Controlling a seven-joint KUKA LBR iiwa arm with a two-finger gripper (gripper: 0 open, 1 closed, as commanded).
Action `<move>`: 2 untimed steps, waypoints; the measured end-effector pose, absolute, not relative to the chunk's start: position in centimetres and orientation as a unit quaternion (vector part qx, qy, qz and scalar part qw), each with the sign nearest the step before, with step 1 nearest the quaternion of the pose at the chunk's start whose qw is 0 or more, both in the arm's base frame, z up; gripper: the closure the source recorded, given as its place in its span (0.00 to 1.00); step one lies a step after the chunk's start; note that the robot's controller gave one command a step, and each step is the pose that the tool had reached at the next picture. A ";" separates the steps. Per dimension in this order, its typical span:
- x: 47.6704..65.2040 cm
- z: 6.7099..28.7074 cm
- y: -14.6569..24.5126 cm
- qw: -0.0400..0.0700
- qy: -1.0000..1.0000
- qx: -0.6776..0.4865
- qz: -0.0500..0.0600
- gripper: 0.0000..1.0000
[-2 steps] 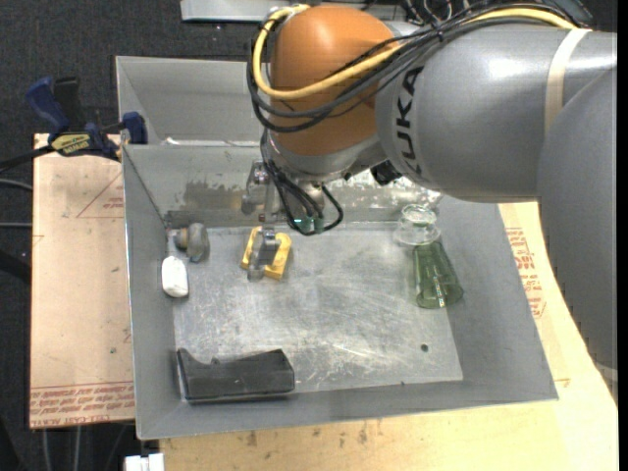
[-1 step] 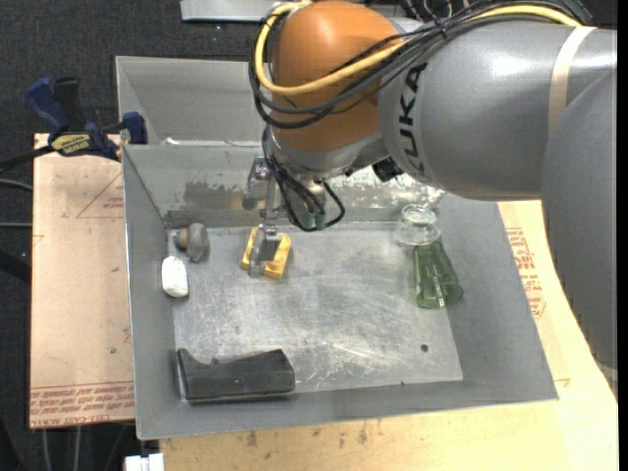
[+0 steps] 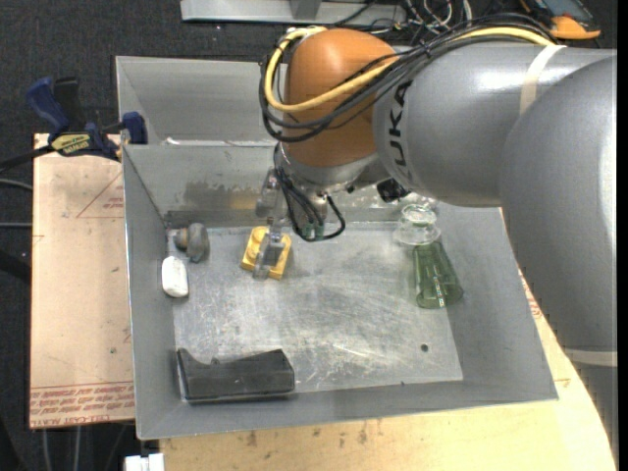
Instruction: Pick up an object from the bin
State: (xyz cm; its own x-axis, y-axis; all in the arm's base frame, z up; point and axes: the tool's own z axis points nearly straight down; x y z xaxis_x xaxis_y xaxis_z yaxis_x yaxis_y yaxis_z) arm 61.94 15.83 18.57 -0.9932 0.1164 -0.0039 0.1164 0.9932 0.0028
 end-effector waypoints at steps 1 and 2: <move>62.8 16.2 11.6 0.000 1.000 -0.018 0.000 0.00; 64.2 16.1 10.8 0.002 0.995 0.101 0.001 0.00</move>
Offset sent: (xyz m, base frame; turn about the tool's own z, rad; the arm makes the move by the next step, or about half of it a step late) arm 0.0276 -0.0509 -0.0257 0.1371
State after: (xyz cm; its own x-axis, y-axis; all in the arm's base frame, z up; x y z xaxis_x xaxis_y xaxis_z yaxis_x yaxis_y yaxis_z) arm 64.22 10.80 16.08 -0.9795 0.2013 -0.0033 0.2013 0.9795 0.0022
